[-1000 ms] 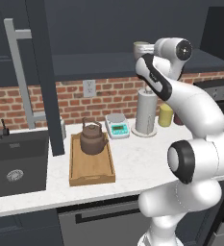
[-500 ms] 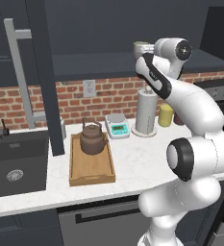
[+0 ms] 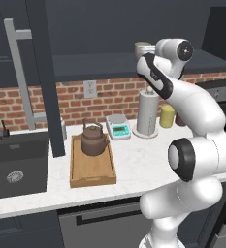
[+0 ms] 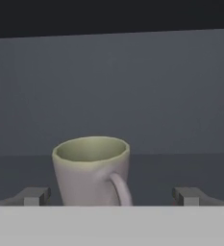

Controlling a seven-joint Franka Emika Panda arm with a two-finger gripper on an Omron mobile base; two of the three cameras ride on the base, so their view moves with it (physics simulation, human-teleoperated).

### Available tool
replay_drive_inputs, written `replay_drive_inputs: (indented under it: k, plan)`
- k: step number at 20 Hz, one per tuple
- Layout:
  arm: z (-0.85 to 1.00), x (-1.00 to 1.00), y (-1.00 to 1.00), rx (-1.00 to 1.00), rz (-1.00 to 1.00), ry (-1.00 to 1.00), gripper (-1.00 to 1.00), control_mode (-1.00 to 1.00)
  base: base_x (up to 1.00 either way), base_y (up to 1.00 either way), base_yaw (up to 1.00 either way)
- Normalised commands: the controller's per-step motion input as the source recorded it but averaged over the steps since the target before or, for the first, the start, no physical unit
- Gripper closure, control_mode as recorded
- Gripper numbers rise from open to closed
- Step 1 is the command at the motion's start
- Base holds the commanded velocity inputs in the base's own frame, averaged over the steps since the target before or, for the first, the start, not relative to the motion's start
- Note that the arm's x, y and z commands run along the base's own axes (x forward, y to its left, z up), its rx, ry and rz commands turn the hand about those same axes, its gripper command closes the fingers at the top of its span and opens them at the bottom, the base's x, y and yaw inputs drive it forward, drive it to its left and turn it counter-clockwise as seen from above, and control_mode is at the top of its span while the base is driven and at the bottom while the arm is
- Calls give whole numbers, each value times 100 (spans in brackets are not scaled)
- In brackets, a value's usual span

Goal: Pick the kettle from the counter and place it on the tray. Then pick the mug from the cabinet and place it on the tray. Then close the cabinet doors.

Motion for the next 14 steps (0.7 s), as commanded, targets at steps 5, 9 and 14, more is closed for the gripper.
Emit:
replay_drive_inputs:
  k: [5,9,14]
  plan:
    - [-8,6,0,0,0,0,-100,-100,0,0,0]
    - [-7,10,0,0,1,0,-100,-100,0,0,0]
    - [-5,8,0,0,1,0,-100,-100,0,0,0]
